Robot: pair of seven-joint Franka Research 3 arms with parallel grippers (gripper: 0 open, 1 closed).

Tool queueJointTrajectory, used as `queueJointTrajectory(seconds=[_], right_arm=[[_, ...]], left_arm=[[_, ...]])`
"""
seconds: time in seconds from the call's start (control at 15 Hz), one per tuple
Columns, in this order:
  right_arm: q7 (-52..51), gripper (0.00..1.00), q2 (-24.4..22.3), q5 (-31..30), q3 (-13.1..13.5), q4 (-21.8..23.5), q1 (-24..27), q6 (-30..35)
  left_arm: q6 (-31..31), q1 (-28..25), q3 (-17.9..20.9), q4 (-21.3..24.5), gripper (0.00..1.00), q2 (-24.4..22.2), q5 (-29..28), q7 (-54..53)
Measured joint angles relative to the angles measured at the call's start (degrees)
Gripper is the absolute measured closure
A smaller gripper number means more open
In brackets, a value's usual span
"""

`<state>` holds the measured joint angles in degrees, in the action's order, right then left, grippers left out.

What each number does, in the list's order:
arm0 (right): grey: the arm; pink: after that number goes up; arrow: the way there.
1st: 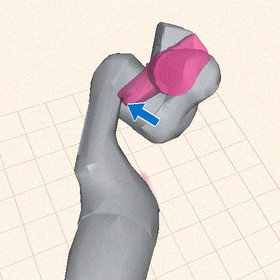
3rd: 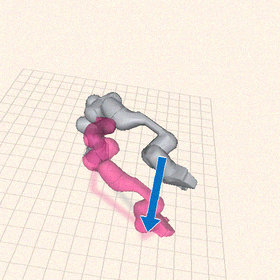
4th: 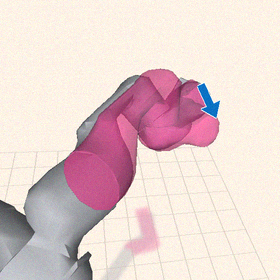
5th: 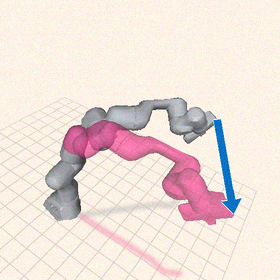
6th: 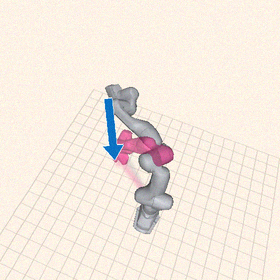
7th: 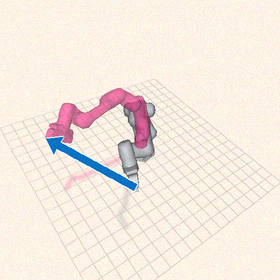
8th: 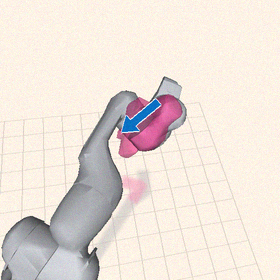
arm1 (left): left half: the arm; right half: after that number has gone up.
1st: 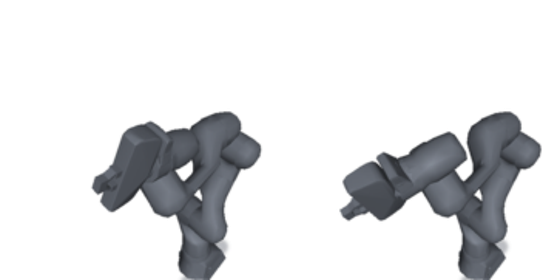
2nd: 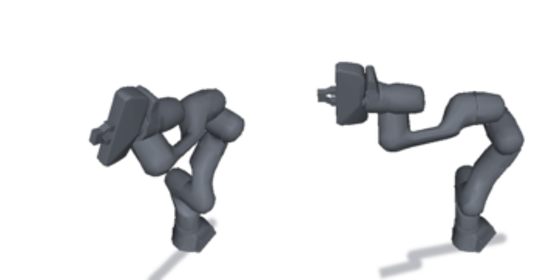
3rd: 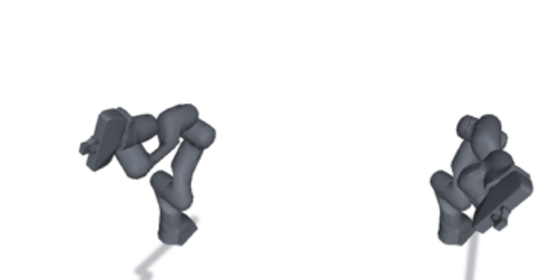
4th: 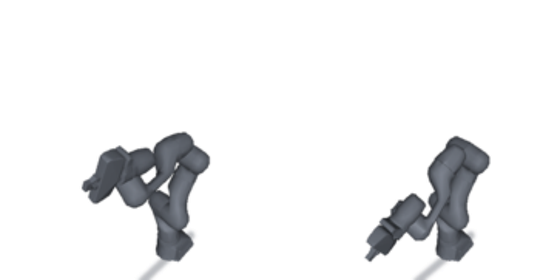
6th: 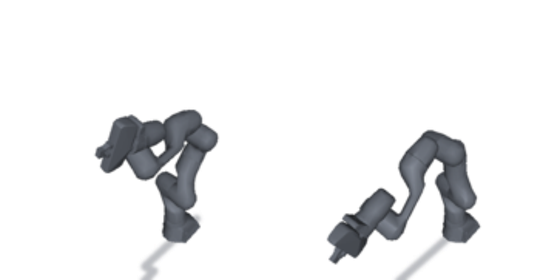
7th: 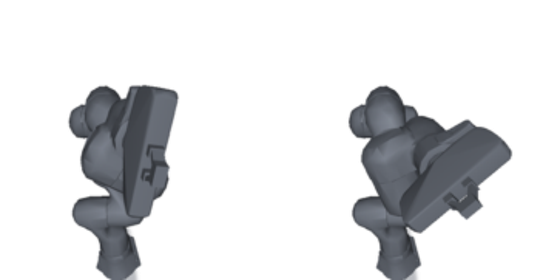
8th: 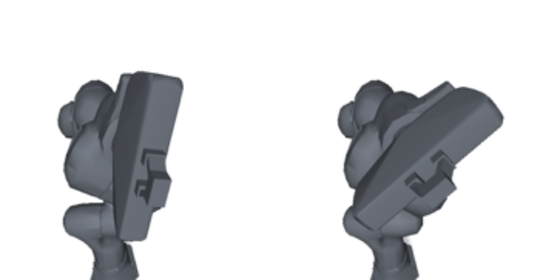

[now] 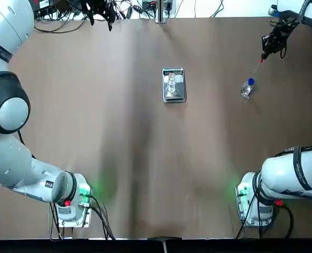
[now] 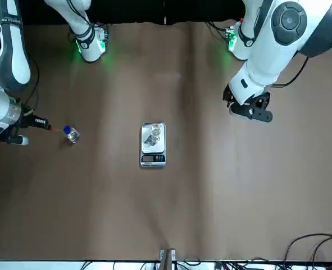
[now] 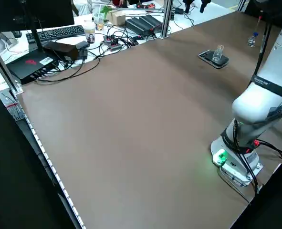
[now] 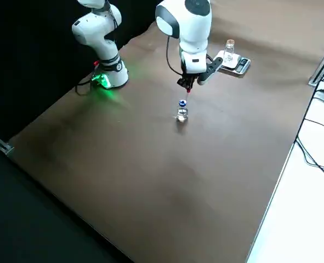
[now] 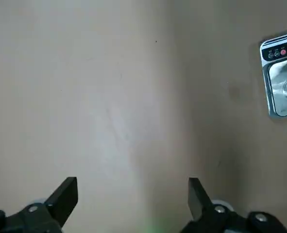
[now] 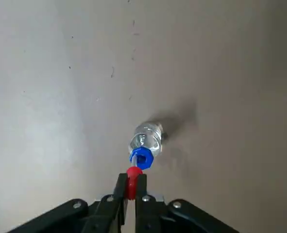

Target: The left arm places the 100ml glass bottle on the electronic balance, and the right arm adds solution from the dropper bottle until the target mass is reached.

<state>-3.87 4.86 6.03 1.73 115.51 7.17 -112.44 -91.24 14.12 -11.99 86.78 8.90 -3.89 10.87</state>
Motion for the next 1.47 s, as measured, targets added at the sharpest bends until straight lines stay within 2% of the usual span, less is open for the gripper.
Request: queueJointTrajectory(seconds=[1.47], right_arm=[[-0.3, 0.89, 0.0, 0.0, 0.2, 2.3, -0.1, 0.1]], left_arm=[[-0.3, -0.4, 0.3, 0.0, 0.0, 0.3, 0.0, -0.5]])
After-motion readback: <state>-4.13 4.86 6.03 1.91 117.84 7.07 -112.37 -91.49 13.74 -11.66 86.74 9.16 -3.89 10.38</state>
